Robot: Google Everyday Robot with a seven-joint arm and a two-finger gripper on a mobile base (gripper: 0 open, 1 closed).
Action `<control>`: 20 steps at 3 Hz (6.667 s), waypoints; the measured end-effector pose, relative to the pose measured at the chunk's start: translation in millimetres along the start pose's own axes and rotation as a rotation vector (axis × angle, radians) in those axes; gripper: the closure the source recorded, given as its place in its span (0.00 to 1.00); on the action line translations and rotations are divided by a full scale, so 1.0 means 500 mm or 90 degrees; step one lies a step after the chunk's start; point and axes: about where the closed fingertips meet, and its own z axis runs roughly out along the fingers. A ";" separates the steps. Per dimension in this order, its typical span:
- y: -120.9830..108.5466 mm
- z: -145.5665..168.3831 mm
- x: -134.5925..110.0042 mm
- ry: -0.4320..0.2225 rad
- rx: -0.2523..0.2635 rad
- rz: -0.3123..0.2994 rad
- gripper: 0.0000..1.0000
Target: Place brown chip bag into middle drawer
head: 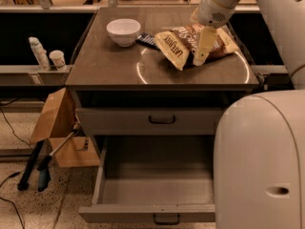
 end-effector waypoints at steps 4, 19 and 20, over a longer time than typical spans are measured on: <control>-0.026 0.096 -0.007 -0.019 -0.039 0.004 0.00; 0.100 -0.201 -0.129 -0.319 0.016 -0.293 1.00; 0.125 -0.209 -0.110 -0.325 0.004 -0.288 1.00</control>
Offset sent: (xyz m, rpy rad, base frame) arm 0.0251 0.0062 -0.0242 0.0147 0.0569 0.0287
